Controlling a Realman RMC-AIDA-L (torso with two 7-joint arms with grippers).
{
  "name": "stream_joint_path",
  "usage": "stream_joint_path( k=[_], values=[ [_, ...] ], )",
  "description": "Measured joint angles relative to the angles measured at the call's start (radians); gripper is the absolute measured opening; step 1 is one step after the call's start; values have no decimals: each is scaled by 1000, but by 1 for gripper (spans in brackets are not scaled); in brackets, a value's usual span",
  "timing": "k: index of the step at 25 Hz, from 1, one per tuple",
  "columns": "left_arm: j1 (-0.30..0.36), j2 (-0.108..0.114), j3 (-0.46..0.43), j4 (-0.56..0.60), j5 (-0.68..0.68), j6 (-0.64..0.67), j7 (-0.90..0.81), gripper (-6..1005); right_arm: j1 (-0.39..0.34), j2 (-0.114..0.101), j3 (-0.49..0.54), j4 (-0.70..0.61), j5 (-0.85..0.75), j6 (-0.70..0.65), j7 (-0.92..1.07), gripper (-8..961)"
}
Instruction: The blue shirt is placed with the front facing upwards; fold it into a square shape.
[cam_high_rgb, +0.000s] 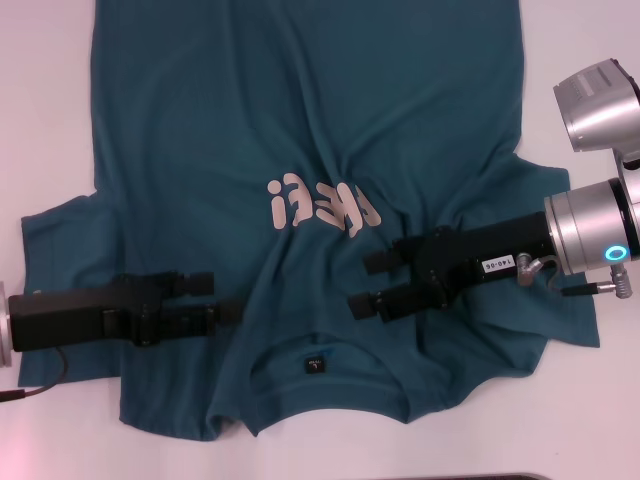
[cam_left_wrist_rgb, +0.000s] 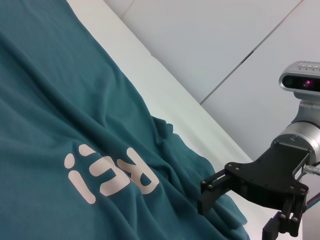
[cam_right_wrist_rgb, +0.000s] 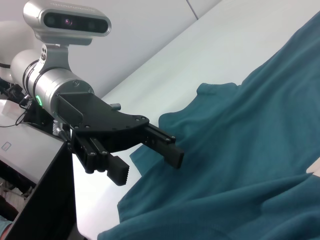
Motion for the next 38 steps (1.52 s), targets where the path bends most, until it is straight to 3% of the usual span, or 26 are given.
stream_joint_path(
  k=[17, 21, 24, 25, 30, 38],
  values=[
    [-5, 3, -2, 0, -8, 5, -20, 841, 0, 0, 1, -1, 0, -3, 8, 897],
    [-25, 22, -10, 0, -8, 4, -161, 841, -2, -4, 15, -4, 31, -22, 23, 897],
    [-35, 32, -39, -1, -9, 13, -226, 841, -13, -9, 22, -22, 73, -42, 75, 897],
    [-44, 42, -120, 3, -10, 38, -297, 841, -16, -12, 27, -29, 81, -44, 97, 897],
    [-40, 57, -257, 10, -11, 53, -453, 842, -29, -25, 107, -40, 90, -47, 234, 897],
    [0, 83, -290, 11, -1, 46, -628, 841, -54, -45, 204, -41, 91, -58, 330, 897]
  ],
)
